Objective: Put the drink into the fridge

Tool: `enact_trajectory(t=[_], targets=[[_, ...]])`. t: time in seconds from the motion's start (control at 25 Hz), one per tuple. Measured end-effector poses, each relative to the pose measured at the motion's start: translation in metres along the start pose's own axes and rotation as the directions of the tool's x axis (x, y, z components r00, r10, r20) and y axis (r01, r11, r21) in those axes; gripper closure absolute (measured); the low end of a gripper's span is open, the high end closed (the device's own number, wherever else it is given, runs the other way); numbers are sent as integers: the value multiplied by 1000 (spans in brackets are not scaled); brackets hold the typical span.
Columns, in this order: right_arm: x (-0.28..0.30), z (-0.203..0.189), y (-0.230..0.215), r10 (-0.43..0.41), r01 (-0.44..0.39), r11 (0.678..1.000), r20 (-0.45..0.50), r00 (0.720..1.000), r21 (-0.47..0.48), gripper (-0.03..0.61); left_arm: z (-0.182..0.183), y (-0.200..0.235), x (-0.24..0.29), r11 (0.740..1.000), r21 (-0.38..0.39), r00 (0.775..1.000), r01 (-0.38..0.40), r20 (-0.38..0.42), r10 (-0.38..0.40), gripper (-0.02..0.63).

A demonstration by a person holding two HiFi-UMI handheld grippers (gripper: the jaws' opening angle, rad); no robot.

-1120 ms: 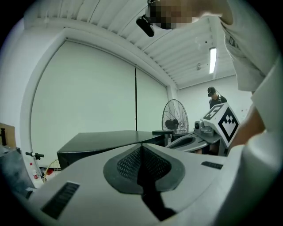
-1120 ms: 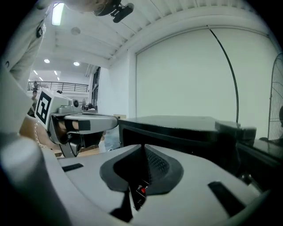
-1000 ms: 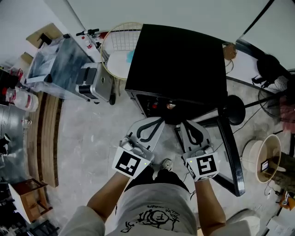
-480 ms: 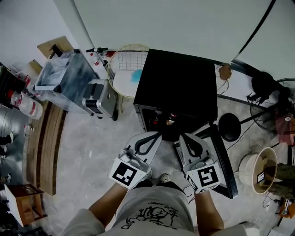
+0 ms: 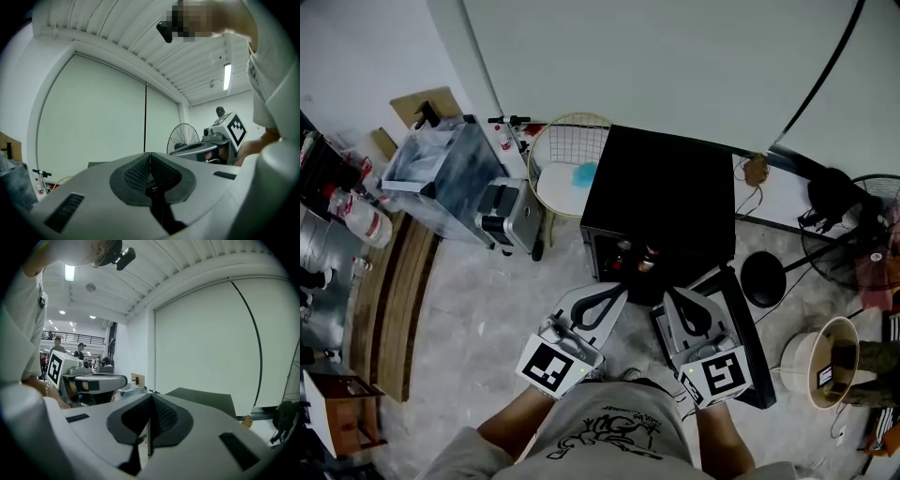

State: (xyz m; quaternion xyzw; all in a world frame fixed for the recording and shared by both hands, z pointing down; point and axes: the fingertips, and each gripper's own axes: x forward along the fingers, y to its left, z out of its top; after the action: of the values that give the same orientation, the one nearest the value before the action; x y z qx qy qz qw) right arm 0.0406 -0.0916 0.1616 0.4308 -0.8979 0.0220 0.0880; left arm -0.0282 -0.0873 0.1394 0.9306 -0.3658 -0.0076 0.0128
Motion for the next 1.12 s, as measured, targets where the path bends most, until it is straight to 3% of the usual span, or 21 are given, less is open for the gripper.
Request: enact_trajectory(t=[0.6,1.12], targets=[[-33,45,19,29,-28,999,12,1000,-30,571,49,-26,-20,1000,8,999,26,18,-27,592],[-53,73,21,9,-7,999,40,999,-37,572,61,-39,-24,1000,-11,1000,21,5,-21,592]])
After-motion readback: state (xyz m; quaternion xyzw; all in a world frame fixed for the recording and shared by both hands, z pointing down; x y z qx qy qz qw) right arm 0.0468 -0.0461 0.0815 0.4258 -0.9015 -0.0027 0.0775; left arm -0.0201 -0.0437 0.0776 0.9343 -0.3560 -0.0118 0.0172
